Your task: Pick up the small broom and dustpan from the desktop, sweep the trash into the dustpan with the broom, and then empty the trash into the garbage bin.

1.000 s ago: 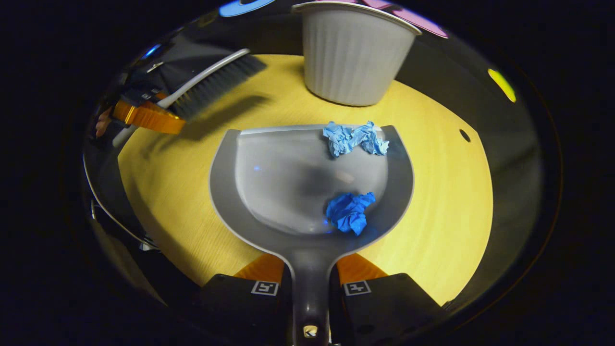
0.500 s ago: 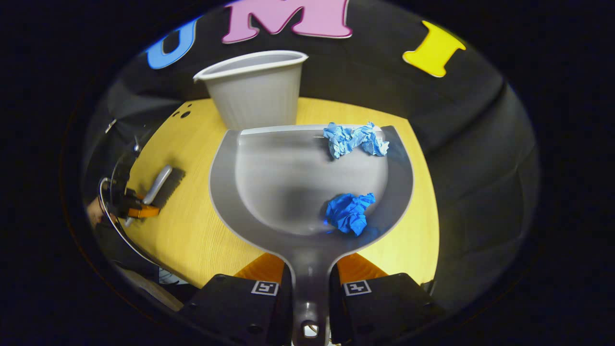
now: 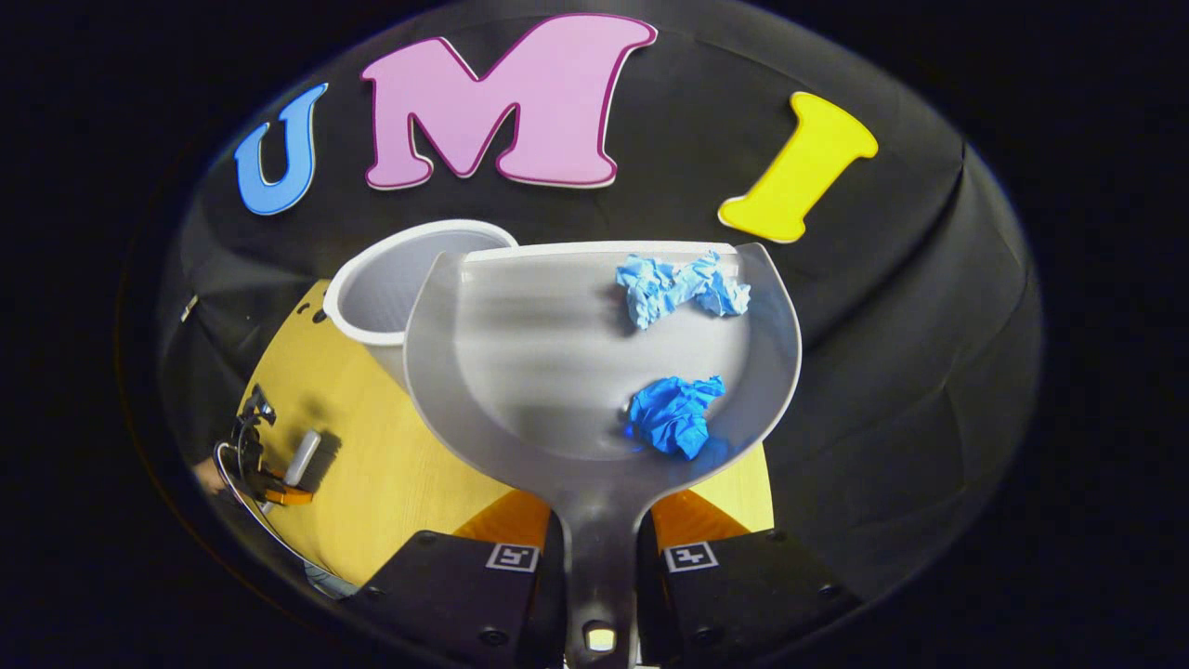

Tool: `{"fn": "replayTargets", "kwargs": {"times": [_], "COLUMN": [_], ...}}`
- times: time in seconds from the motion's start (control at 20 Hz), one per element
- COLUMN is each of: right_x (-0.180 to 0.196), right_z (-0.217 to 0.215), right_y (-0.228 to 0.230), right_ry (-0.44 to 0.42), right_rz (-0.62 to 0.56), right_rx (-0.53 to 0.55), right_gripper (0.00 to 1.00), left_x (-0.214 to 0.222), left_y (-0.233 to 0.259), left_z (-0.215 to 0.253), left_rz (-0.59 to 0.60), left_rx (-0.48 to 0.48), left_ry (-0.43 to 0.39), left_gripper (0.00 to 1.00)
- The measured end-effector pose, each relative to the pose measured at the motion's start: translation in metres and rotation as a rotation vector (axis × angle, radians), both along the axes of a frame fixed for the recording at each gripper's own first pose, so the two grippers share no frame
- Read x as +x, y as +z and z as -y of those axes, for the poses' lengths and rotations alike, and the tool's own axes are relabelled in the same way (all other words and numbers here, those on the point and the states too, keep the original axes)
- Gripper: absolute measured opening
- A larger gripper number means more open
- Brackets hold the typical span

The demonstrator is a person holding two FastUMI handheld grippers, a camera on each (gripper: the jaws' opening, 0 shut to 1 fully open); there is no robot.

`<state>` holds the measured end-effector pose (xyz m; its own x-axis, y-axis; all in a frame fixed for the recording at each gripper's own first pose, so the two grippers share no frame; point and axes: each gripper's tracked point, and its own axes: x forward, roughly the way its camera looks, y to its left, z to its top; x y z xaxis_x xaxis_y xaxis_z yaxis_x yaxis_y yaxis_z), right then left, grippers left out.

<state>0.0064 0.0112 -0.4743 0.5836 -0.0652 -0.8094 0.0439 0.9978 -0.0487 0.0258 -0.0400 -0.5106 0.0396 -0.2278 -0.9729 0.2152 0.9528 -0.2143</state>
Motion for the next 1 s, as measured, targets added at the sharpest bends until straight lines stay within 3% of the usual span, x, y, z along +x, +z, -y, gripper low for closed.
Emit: {"fn": "replayTargets", "kwargs": {"times": [0.4,0.6,0.7,1.0], "right_x": [0.009,0.034,0.039,0.054], "right_z": [0.010,0.012,0.013,0.018], "right_y": [0.013,0.009,0.013,0.036], "right_ry": [0.118,0.225,0.287,0.461], "right_rz": [-0.024,-0.039,-0.047,-0.058], "right_rx": [-0.124,-0.213,-0.286,-0.556], "right_gripper": [0.34,0.34,0.34,0.34], "left_x": [0.003,0.003,0.000,0.001], "left_y": [0.001,0.002,0.002,0.004], "left_z": [-0.003,0.000,0.004,0.000], "left_rz": [0.030,0.023,0.023,0.033], "left_rx": [0.086,0.098,0.101,0.113], "left_ry": [-0.077,-0.043,-0.020,-0.050], "left_gripper": [0.23,0.22,0.23,0.23]}}
